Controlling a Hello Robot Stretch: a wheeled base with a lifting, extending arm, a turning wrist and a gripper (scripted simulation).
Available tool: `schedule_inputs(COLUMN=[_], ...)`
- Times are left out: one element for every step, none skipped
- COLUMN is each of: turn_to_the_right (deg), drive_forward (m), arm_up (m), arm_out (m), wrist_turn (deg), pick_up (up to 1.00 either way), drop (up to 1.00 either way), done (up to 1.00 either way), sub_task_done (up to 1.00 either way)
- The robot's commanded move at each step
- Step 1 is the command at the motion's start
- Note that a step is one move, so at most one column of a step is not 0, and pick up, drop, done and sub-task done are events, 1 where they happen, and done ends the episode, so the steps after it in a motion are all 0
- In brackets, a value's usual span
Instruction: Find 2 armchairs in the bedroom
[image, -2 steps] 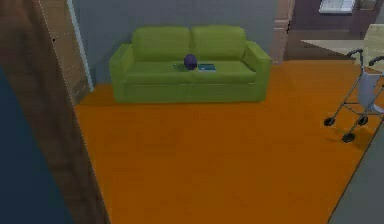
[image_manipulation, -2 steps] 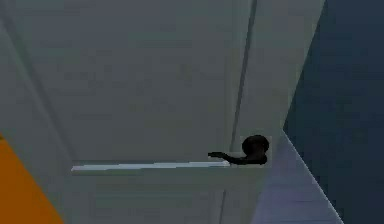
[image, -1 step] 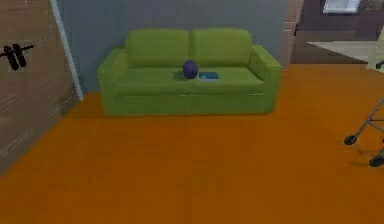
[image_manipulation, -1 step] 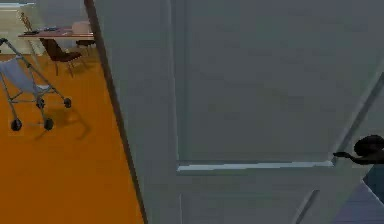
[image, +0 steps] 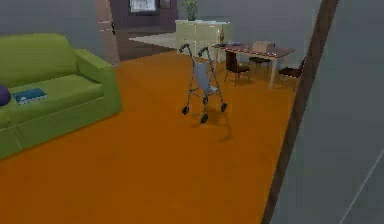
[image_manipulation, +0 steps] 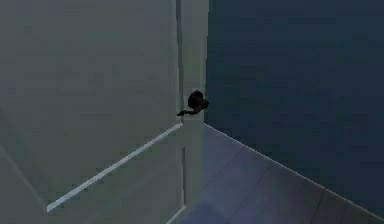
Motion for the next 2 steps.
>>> schedule_inputs(turn_to_the_right=[30.0,0.0], drive_forward=[0.0,0.1], arm_up=[0.0,0.0], arm_out=[0.0,0.0], wrist_turn=[0.0,0.0], pick_up=[0.0,0.0], drop=[0.0,0.0], done=[0.0,0.0], sub_task_done=[0.0,0.0])
